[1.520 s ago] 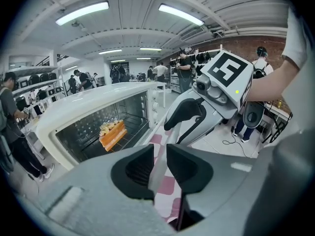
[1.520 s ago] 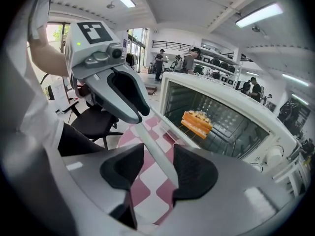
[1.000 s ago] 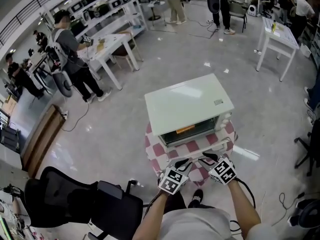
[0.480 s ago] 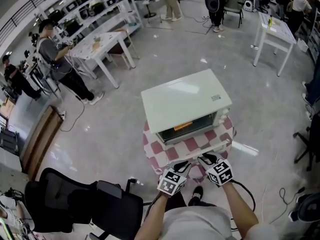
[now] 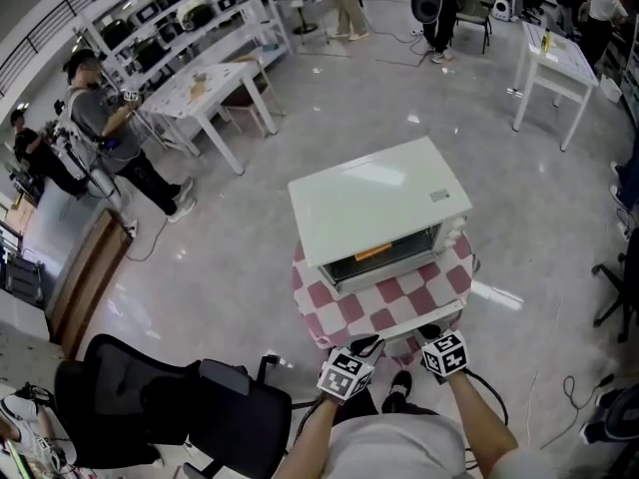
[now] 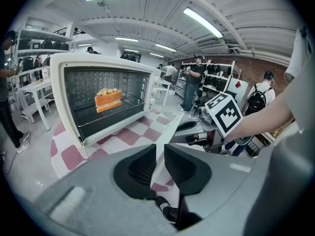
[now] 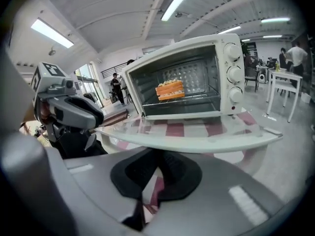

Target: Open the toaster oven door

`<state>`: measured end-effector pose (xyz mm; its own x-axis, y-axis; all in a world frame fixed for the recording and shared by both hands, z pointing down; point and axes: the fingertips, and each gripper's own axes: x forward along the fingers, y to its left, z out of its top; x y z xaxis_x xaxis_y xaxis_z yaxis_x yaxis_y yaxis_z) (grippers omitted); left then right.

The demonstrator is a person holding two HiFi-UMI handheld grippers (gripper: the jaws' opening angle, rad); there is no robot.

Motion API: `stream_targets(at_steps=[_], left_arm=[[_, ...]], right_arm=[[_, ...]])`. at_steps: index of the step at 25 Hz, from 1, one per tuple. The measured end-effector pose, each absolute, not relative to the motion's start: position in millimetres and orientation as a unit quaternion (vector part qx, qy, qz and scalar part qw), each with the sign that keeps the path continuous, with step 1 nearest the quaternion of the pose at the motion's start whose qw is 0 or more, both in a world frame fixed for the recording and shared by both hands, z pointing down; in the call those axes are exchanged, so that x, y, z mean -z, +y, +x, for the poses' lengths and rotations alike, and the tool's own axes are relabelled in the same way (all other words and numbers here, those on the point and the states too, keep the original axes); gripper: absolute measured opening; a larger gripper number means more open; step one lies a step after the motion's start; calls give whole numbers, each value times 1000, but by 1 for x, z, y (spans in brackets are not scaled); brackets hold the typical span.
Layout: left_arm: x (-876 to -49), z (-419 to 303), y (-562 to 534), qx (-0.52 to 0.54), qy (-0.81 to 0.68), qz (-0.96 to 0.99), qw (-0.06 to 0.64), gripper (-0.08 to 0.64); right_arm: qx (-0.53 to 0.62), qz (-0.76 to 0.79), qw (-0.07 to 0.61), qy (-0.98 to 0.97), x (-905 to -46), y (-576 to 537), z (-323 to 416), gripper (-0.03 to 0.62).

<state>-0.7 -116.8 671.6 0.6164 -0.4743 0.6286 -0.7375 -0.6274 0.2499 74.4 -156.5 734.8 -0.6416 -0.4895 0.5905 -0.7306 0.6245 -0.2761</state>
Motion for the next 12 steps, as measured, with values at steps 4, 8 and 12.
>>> stream_targets(at_steps=[4, 8, 12], left_arm=[[-679, -14, -119, -268, -366, 853, 257, 44], [-690, -27, -124, -276, -378, 843, 266, 27], [-707, -28, -122, -280, -385, 831, 287, 2]], right_arm=[[-243, 363, 224, -871, -743, -156, 75, 2], [-235, 374, 215, -871, -749, -156, 74, 1], [-228, 382, 212, -870, -755, -152, 79, 0]])
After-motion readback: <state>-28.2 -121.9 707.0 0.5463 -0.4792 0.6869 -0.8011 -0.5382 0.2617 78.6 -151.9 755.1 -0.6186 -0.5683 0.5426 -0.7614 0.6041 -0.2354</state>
